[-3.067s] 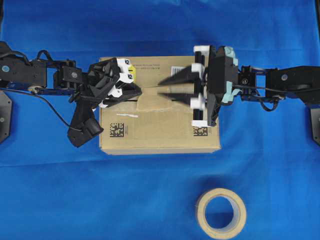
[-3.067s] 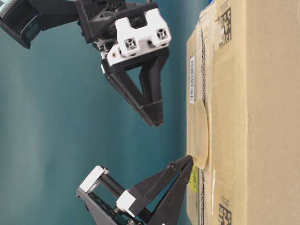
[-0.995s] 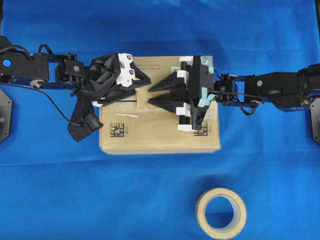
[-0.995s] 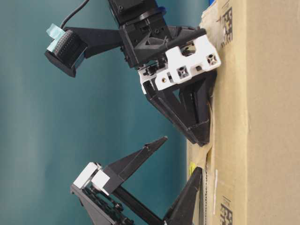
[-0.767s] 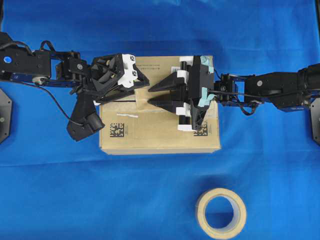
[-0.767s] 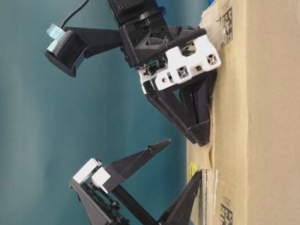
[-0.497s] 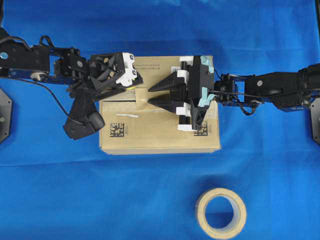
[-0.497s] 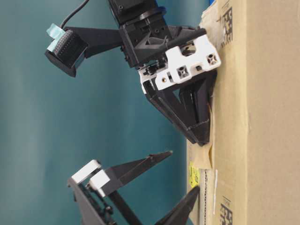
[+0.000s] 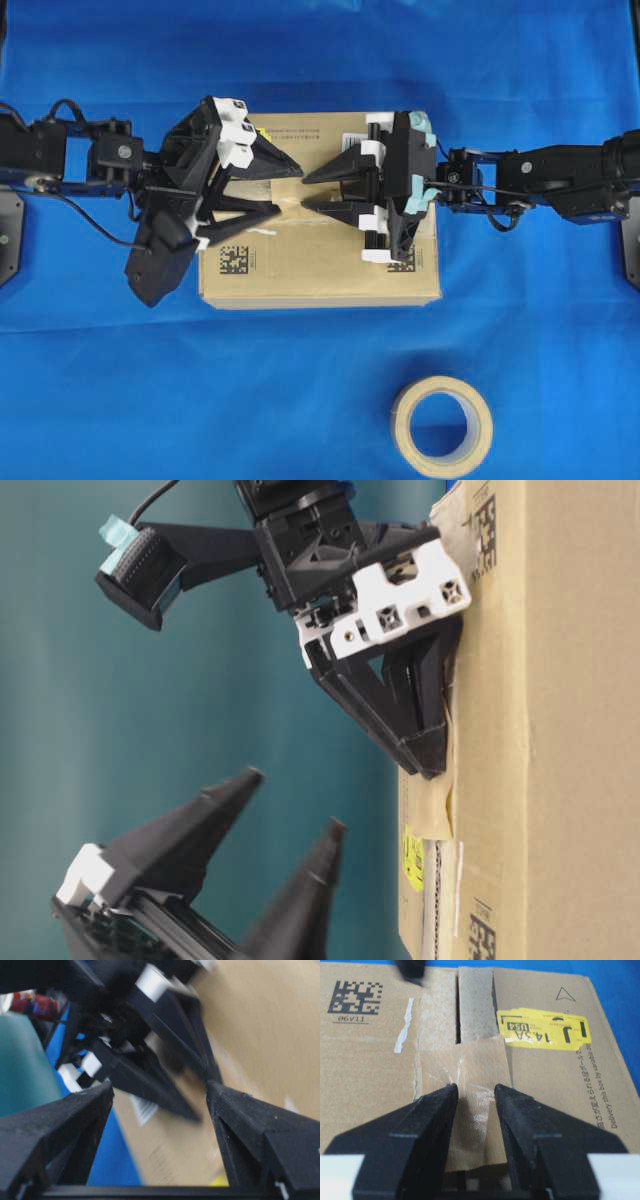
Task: Apply tape along the seams of the closed cardboard box to seal it securely.
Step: 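Release the tape with the left gripper and reposition it beside the right gripper, then press the tape down along the seam with both gripper tips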
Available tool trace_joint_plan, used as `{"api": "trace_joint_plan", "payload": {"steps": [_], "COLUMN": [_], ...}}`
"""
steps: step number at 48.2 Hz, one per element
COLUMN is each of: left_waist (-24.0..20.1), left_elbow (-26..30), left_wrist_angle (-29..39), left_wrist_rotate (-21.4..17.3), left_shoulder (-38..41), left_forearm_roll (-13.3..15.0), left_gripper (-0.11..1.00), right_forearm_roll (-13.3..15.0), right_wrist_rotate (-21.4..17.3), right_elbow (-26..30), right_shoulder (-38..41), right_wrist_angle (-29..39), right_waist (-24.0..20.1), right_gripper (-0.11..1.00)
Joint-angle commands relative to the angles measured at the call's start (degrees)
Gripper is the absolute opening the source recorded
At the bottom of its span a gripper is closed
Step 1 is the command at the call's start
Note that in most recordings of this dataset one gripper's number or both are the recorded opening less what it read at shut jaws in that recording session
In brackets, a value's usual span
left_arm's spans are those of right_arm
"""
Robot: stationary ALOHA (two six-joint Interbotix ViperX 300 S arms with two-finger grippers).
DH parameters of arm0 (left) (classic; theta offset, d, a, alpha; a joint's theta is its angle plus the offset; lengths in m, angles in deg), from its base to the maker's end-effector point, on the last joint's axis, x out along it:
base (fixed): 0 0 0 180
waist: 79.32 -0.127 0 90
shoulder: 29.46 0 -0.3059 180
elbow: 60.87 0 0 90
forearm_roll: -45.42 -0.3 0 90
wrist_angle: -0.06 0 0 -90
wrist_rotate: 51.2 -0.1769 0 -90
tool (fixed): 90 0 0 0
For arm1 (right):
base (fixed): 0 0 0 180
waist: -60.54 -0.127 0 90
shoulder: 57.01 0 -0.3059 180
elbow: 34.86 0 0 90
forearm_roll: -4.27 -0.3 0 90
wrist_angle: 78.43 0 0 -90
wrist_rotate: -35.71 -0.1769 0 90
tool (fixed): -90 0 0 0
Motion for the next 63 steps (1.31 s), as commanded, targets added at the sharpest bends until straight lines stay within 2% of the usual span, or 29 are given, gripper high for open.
{"api": "trace_joint_plan", "payload": {"steps": [1, 5, 7, 10, 13, 20, 28, 32, 37, 45, 49, 51, 54, 57, 60, 63], "left_waist": [0.4, 0.4, 0.3, 0.0, -0.2, -0.5, -0.9, -1.5, -1.9, -1.9, -1.9, -1.8, -1.5, -1.2, -1.2, -1.1], "left_elbow": [0.4, 0.5, 0.4, 0.3, -0.1, -1.2, -1.9, -2.9, -4.3, -3.5, -3.3, -3.3, -3.3, -3.3, -3.1, -3.0], "left_wrist_angle": [-3.7, -5.0, -5.4, -5.7, -5.7, -6.9, -7.2, -7.2, -7.6, -9.2, -11.2, -12.3, -13.7, -14.4, -14.8, -14.9], "left_wrist_rotate": [10.9, 24.4, 29.3, 35.0, 38.0, 39.9, 40.0, 40.0, 40.0, 40.0, 40.0, 40.0, 39.8, 39.6, 39.8, 39.9], "left_shoulder": [0.0, 0.4, 0.5, 1.0, 1.8, 4.7, 8.0, 7.7, 6.2, 3.8, 3.3, 3.3, 3.3, 3.4, 3.6, 3.7], "left_forearm_roll": [0.2, -0.3, -0.4, -1.0, -1.1, -0.9, -0.8, -0.8, -0.8, -0.8, -0.7, -0.7, -0.8, -0.7, -0.8, -0.8], "left_gripper": [0.71, 0.71, 0.71, 0.71, 0.7, 0.66, 0.54, 0.48, 0.47, 0.45, 0.42, 0.37, 0.25, 0.11, 0.0, 0.0], "right_forearm_roll": [-0.1, -0.1, -0.1, -0.1, 0.0, -0.1, -0.1, -0.1, -0.1, 0.2, 0.6, 1.1, 1.8, 2.3, 2.3, 2.3], "right_wrist_rotate": [0.1, -0.3, -0.3, -0.4, -0.4, -0.4, -0.9, -1.0, -1.1, -0.5, 0.1, 0.3, 0.4, 0.4, 0.4, 0.3], "right_elbow": [-0.1, -0.2, -0.3, -0.7, -1.5, -2.6, -4.7, -6.3, -8.0, -6.9, -5.7, -5.1, -4.2, -3.6, -2.8, -2.3], "right_shoulder": [-0.9, -1.0, -1.1, -1.4, -1.9, -3.1, -4.7, -6.1, -8.3, -13.3, -14.9, -15.1, -14.9, -14.2, -13.2, -12.4], "right_wrist_angle": [0.1, 0.2, 0.2, 0.2, 0.0, -0.1, 0.0, -0.1, -0.1, 0.1, 0.1, -0.1, -0.2, -0.2, 0.1, 0.1], "right_waist": [-0.1, -0.1, -0.1, -0.1, -0.1, -0.1, -0.1, -0.1, -0.1, -0.2, -0.2, -0.2, -0.2, -0.1, -0.1, -0.1], "right_gripper": [0.4, 0.4, 0.4, 0.4, 0.4, 0.39, 0.39, 0.39, 0.39, 0.39, 0.32, 0.24, 0.08, 0.0, 0.0, 0.0]}}
